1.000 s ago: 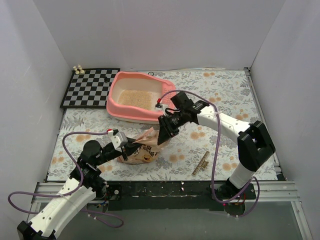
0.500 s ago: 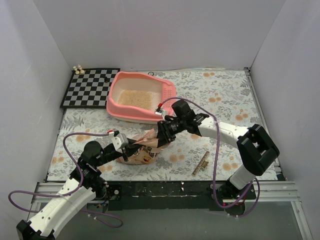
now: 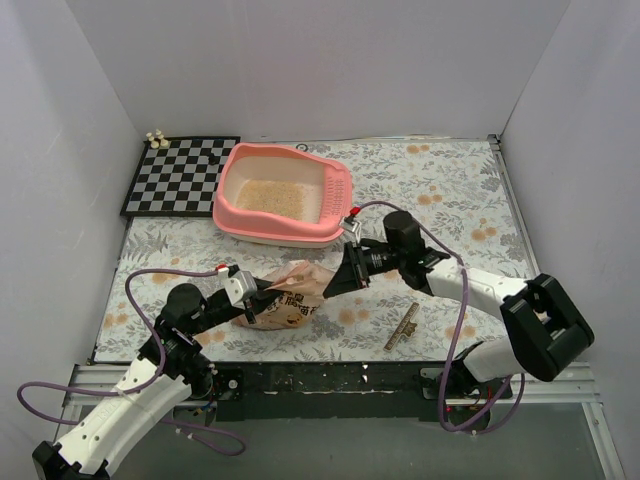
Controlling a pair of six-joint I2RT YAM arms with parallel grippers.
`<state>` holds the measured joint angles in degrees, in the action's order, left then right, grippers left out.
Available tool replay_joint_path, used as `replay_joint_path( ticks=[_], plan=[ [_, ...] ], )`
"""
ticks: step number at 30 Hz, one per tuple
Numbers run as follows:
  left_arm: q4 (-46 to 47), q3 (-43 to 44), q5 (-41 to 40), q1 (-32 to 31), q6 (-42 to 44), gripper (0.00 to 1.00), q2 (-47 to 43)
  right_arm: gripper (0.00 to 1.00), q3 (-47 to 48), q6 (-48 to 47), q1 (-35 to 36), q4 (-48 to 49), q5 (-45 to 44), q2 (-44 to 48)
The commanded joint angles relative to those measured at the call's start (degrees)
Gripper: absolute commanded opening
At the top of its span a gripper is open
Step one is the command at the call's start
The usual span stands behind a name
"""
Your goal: Fill the litter box with clean litter
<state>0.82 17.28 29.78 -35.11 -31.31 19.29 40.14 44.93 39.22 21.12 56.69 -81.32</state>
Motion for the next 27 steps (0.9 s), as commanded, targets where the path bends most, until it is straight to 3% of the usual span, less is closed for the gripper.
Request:
replay_joint_path(
  ticks=[1,7,12,20,27],
  plan=[
    [4.6,1.5,0.4,-0.6,1.5,0.0,-0.2,0.01,-2.8,3.9,-2.7,8.3,9.1,6.1],
    [4.6,1.4,-0.3,-0.6,1.8,0.0,-0.4,0.01,-4.5,-3.2,-9.8,-4.8,9.7,13.0],
    [4.9,1.4,-0.7,-0.5,1.6,0.0,0.0,0.01,-8.6,-2.2,-15.0,-7.0,9.5,18.3],
    [5.2,1.4,-2.4,-0.6,1.6,0.0,0.0,0.01,-17.6,10.3,-18.1,2.2,7.1,24.9],
    [6.3,0.7,-4.2,-0.5,1.5,0.0,-1.7,0.01,-26.3,26.2,-18.2,18.4,3.1,28.1]
  ],
)
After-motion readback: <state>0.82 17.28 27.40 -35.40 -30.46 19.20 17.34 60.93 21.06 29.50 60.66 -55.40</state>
